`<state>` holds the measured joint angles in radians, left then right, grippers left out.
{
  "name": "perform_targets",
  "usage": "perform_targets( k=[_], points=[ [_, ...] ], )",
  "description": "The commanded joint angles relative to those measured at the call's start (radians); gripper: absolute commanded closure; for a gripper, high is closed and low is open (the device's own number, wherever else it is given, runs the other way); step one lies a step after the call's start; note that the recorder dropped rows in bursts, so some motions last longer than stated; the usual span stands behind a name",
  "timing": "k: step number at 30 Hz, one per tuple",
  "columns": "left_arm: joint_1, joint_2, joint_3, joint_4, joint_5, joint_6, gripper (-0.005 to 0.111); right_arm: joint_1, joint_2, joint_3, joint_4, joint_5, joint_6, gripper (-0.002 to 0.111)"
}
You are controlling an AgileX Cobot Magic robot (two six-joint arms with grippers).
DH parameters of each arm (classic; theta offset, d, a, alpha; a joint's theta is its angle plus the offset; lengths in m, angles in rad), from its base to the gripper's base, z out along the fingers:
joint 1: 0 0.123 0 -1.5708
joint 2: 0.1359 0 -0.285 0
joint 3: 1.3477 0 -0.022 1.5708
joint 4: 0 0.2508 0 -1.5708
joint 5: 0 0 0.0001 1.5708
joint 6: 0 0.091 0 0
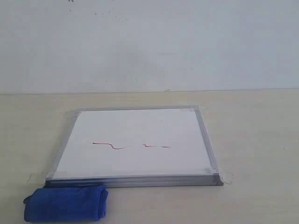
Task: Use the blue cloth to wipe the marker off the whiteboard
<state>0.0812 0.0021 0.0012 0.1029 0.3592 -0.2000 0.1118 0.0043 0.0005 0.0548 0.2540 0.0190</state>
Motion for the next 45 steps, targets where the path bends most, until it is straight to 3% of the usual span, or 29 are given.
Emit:
perform_targets(
  k=[1, 9, 14, 16, 18, 23, 32, 40, 45],
  points=[
    [-0.005, -0.002, -0.001, -0.009, -0.002, -0.008, 0.103, -0.003, -0.004, 0.0, -0.002, -0.147, -0.002, 0.108],
    [-0.005, -0.002, -0.001, -0.009, -0.002, -0.008, 0.103, -0.003, -0.004, 0.0, 0.0, -0.555, 0.086, 0.108],
    [-0.005, -0.002, -0.001, -0.009, -0.002, -0.008, 0.103, -0.003, -0.004, 0.0, -0.002, -0.905, 0.251, 0.108],
    [-0.005, -0.002, -0.001, -0.009, -0.002, -0.008, 0.103, -0.003, -0.004, 0.0, -0.002, -0.952, 0.272, 0.108],
    [-0.005, -0.002, -0.001, -0.009, -0.002, -0.008, 0.103, -0.003, -0.004, -0.039, -0.002, -0.915, 0.292, 0.108],
    [-0.005, -0.002, -0.001, -0.009, -0.002, -0.008, 0.103, -0.003, 0.027, -0.239, -0.002, -0.572, 0.287, 0.108],
    [-0.005, -0.002, -0.001, -0.009, -0.002, -0.008, 0.103, -0.001, 0.41, -0.529, 0.027, -0.058, 0.307, 0.108],
    [-0.005, -0.002, -0.001, -0.009, -0.002, -0.008, 0.103, -0.001, 0.695, -0.552, 0.172, -0.133, 0.331, 0.108],
    [-0.005, -0.002, -0.001, -0.009, -0.002, -0.008, 0.103, 0.018, 0.825, -0.552, 0.17, -0.14, 0.143, 0.108]
  ],
)
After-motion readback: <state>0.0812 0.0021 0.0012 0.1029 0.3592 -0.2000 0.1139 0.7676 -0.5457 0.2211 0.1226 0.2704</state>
